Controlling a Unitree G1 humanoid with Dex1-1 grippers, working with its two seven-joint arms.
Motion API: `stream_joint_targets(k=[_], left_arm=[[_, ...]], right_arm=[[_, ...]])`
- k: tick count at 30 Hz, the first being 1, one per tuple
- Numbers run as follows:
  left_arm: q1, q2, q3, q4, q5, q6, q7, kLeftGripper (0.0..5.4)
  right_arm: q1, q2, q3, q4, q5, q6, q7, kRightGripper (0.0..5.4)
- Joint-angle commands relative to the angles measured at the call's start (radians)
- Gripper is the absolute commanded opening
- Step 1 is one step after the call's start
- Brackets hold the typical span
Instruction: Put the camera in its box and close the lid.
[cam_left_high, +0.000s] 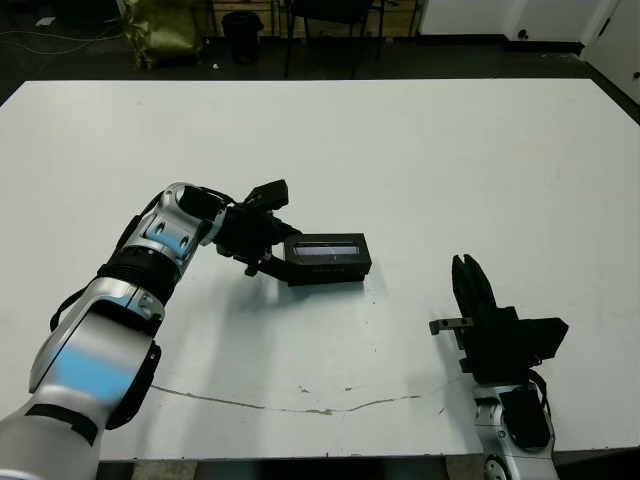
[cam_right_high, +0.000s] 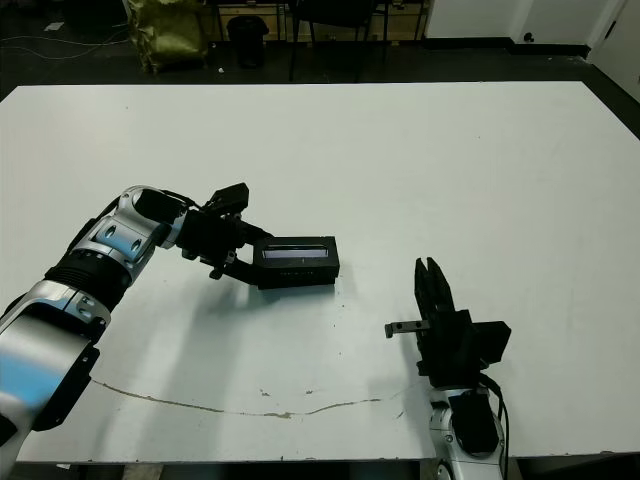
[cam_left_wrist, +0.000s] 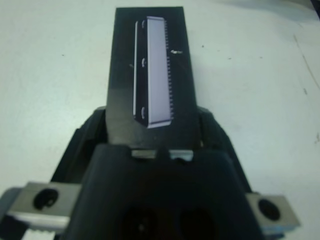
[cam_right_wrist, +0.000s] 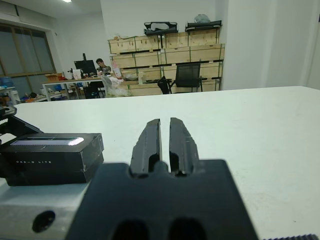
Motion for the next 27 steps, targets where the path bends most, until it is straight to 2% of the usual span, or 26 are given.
stream_joint_targets(k=[1,14,21,27], left_arm=[[-0.002,0.036,0.008,0.028,0.029,0.005,0.014,2.61],[0.008,0.032,0.006,0.027,0.04,-0.027,0.027,2.61],[0.021,0.03,-0.005,0.009,0.065,-0.035,0.057,2.61],[0.054,0.027,-0.009,-0.012,0.075,-0.031,0.095,2.61]], right_arm=[[0.01,-0.003,-0.005,0.016,0.017,0.004,0.007,0.0],[0.014,-0.004,-0.005,0.006,0.011,0.013,0.003,0.0],[0.006,-0.006,-0.009,0.033,0.026,-0.022,0.024,0.0],[0.011,-0.004,-0.008,0.023,0.017,-0.01,0.014,0.0]])
